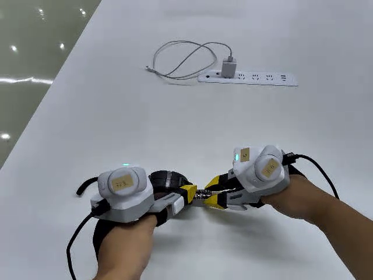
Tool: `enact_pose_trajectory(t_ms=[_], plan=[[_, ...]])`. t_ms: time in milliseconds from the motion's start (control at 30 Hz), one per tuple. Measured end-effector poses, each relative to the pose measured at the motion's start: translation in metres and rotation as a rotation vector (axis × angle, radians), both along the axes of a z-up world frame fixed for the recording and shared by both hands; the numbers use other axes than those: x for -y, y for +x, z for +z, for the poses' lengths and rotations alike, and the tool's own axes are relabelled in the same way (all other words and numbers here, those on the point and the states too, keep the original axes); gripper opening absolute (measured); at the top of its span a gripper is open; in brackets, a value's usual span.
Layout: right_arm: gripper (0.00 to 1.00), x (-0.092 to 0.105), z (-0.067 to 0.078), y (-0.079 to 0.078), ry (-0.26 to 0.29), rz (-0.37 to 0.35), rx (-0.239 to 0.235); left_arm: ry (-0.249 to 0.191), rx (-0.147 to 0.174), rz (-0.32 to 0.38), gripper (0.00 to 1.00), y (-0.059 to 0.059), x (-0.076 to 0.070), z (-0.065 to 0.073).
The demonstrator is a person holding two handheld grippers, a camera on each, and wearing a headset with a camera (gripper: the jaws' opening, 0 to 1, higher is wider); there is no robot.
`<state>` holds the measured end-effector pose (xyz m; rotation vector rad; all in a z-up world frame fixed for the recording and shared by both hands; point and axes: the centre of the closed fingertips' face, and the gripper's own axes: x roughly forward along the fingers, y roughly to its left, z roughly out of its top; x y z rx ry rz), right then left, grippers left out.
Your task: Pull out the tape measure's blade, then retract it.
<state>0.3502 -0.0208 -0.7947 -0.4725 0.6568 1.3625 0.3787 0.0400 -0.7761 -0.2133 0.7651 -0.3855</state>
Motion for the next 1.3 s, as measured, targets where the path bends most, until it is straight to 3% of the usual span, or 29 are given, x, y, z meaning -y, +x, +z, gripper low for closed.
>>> enact_pose_trajectory(t_ms=[633,1300], plan=[[0.11,-0.018,-0.003,0.003,0.014,0.017,0.003,0.008,0.003,0.005,0.60,0.000,0.001,0.000],[0.12,-0.018,-0.008,0.001,-0.004,0.003,0.014,0.032,0.020,-0.010,0.61,0.000,0.003,0.000]])
